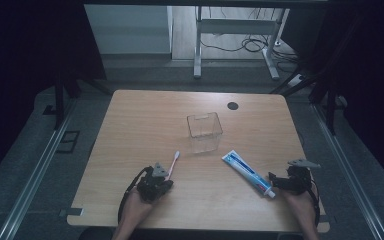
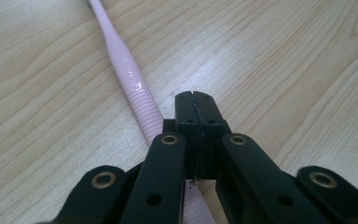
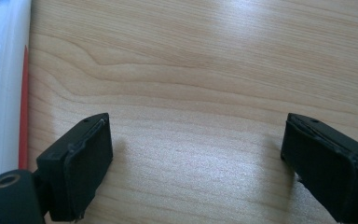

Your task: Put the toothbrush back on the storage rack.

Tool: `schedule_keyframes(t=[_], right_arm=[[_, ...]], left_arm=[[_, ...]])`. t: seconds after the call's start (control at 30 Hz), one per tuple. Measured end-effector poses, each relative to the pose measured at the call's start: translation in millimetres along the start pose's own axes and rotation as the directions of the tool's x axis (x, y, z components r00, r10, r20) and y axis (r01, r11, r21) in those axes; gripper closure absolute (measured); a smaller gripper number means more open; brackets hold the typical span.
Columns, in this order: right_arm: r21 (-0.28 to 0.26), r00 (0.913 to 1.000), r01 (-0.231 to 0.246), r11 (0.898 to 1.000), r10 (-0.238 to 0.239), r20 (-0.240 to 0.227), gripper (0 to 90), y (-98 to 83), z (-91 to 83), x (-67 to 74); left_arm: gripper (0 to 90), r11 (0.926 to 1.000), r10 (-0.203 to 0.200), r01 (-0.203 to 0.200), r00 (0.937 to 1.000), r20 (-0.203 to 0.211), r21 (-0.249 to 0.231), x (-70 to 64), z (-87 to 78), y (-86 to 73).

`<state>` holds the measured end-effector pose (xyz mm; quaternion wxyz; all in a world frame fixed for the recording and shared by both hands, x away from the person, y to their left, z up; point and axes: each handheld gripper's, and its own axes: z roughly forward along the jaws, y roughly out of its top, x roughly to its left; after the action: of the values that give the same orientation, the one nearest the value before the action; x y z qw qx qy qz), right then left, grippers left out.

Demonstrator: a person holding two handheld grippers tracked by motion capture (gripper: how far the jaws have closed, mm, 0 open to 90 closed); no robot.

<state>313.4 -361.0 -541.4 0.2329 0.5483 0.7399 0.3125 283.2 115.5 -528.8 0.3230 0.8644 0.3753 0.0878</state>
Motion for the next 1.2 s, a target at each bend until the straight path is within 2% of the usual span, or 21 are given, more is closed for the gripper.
schedule_keyframes(t=[0.57,0.83,1.03,1.2], right_arm=[[0.000,1.0000,0.000,1.000,0.000,0.000,8.3,0.0,0.0,0.0],[-0.001,1.0000,-0.002,1.000,0.002,0.000,8.3,0.0,0.1,0.1],[-0.001,1.0000,-0.001,1.000,0.001,-0.002,8.3,0.1,0.2,0.1],[0.000,1.0000,0.001,1.000,-0.001,-0.002,8.3,0.1,0.2,0.0]], left_arm=[[89.6,0.9994,-0.033,0.033,0.9988,-0.036,-0.008,19.8,-6.4,-6.1],[89.7,0.9990,-0.045,0.045,0.9964,-0.072,-0.010,31.8,-10.7,-9.6],[89.6,0.9994,-0.034,0.033,0.9973,-0.065,-0.013,31.6,-11.0,-9.7],[87.8,0.9992,-0.029,0.027,0.9987,-0.043,-0.030,29.6,-15.0,-7.4]])
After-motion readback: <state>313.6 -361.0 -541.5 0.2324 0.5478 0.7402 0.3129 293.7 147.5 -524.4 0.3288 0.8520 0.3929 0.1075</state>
